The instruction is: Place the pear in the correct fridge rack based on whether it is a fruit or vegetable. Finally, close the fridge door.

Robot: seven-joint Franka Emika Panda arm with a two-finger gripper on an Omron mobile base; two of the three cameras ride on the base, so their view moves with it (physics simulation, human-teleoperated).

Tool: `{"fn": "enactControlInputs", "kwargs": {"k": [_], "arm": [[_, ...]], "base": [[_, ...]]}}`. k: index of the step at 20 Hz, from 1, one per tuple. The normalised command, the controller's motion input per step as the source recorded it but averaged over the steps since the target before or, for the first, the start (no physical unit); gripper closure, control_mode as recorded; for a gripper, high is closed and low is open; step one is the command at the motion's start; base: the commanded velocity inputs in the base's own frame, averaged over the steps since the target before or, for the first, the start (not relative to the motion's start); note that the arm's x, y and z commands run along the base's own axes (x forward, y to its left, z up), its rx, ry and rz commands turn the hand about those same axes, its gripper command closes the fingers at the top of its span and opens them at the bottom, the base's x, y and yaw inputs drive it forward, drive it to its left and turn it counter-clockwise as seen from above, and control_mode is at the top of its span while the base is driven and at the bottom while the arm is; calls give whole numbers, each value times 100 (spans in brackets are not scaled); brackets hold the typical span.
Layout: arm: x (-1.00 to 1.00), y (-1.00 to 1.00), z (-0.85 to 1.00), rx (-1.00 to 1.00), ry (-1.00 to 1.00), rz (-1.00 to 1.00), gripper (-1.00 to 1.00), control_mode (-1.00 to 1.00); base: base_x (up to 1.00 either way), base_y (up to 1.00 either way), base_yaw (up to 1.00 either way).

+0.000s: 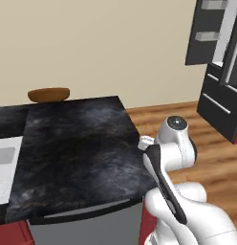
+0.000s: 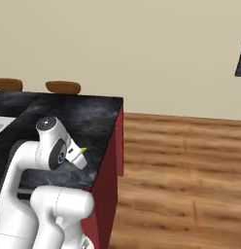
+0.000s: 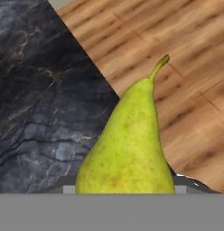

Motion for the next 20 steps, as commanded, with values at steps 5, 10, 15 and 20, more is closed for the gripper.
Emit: {"fn": "enactControlInputs", "kwargs": {"k": [5, 10, 15, 20], "arm": [[0, 0, 0, 0, 0, 0, 100, 100], [0, 0, 0, 0, 0, 0, 100, 100], [0, 0, 0, 0, 0, 0, 100, 100], [0, 0, 0, 0, 0, 0, 100, 100]], "base": [[0, -100, -26], [0, -100, -19], [8, -100, -11], [62, -93, -6]]}}
